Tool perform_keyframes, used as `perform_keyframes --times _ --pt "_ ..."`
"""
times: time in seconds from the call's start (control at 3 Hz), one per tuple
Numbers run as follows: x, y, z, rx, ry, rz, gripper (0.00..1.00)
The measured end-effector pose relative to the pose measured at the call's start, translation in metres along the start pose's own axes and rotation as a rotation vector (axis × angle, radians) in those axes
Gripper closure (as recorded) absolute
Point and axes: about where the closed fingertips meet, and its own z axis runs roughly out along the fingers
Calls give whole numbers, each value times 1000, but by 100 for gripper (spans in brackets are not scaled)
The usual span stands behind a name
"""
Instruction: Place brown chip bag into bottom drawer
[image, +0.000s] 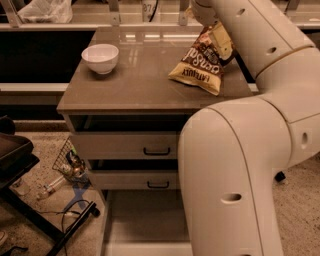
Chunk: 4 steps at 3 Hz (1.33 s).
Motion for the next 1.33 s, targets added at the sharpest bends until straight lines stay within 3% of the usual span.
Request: perform_keyframes --times 0.33,0.67,1.0,1.33 --pt "-29 -7 40 -35 -60 -54 23" --pt "-48 -10 62 -64 -91 -94 45" --pt "-49 -13 68 -55 -89 -95 77" --pt "-50 -15 73 -49 -89 -97 100"
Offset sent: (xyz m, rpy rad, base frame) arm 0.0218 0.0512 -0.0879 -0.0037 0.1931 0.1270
